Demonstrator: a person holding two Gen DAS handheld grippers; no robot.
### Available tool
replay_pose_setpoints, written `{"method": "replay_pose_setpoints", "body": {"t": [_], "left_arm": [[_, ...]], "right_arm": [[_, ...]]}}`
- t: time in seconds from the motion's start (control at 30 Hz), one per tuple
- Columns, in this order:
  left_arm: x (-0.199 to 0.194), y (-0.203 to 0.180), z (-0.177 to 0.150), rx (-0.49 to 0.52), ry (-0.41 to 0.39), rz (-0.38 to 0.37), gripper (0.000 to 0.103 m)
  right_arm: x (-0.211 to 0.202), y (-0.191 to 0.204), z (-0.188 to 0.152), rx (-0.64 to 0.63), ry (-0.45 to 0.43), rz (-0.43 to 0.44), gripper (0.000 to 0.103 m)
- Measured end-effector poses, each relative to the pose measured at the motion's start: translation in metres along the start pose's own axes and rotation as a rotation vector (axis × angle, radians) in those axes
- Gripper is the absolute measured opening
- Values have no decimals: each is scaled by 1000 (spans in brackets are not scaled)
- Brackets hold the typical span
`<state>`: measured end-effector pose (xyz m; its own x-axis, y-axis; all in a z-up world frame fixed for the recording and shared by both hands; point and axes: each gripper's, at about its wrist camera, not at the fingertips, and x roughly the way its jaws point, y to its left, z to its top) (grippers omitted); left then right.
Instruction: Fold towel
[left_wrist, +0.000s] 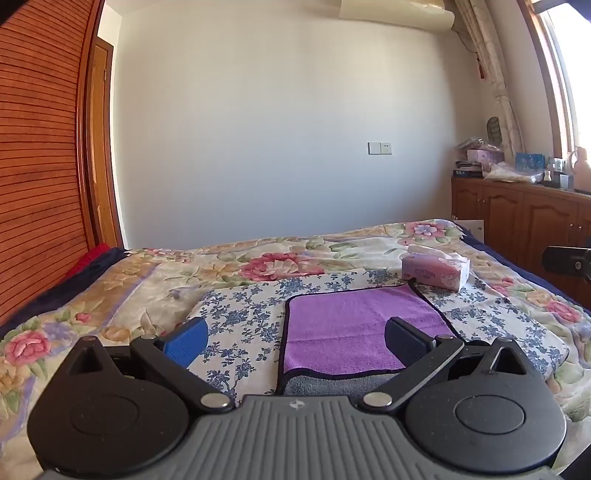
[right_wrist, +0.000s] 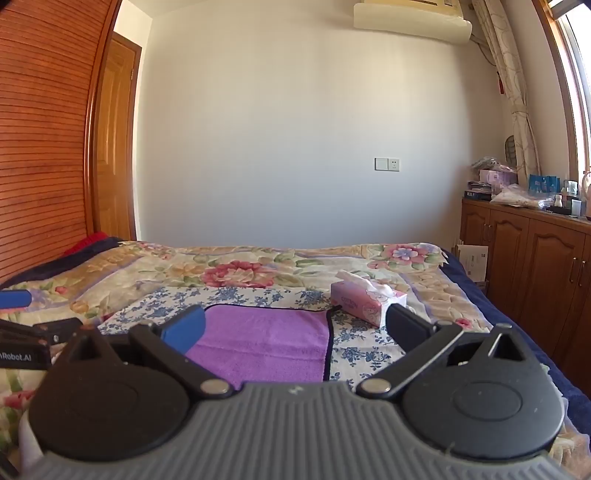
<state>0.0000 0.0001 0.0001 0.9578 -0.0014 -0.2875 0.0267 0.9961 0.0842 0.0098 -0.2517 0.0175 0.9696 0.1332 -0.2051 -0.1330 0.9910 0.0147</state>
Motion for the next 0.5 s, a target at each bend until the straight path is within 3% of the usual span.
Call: {"method": "replay_pose_setpoints", "body": {"t": [0.5], "left_arm": [[0, 1, 0, 2, -1, 3, 103]], "right_arm": [[0, 0, 0, -6, -3, -1, 103]]}}
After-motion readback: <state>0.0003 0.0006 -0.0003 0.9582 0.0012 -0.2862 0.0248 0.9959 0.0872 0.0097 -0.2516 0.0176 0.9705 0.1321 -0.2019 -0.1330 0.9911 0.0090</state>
